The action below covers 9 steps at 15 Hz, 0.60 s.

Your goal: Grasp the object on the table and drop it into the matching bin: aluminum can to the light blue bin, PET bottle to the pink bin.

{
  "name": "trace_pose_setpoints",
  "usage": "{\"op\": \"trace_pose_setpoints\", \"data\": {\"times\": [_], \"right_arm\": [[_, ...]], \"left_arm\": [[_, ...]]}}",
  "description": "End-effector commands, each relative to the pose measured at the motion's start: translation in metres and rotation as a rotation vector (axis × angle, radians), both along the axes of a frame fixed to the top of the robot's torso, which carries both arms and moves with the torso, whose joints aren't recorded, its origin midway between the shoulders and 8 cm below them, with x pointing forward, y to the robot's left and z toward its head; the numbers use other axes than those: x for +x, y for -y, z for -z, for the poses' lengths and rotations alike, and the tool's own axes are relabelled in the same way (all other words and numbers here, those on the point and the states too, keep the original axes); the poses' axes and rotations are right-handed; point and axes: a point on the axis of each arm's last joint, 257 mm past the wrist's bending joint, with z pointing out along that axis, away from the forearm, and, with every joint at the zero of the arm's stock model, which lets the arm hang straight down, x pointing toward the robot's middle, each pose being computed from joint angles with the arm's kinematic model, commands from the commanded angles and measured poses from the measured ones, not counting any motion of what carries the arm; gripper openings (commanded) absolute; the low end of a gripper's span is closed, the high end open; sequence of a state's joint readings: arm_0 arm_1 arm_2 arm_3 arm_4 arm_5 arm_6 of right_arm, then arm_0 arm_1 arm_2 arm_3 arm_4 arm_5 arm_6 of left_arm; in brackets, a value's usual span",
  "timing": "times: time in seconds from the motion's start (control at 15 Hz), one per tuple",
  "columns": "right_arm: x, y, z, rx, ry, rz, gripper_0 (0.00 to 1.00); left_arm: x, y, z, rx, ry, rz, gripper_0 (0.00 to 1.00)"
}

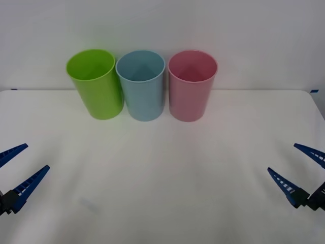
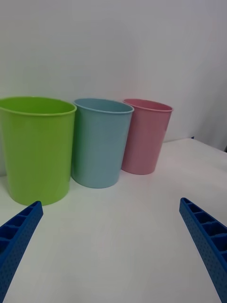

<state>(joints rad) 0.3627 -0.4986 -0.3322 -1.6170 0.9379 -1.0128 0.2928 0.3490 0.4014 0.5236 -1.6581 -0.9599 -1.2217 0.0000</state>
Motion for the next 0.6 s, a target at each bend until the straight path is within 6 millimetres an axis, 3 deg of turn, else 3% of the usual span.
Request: {"op": "trace_pose_setpoints", "data": {"times": [0.07,0.27,0.6], "right_arm": [[-0.022,0.007,0.005,0.008,-0.022,-0.012,1.0],[-0.037,0.012,0.007,0.014,-0.034,-0.02,1.0],[-0.04,0.011,0.009,0.003,-0.036,-0.024,1.0]], "left_arm": [[0.0,0.0,0.0,0.0,0.0,0.0,1.0],[0.0,0.0,0.0,0.0,0.0,0.0,1.0],[0.0,0.0,0.0,0.0,0.0,0.0,1.0]]}}
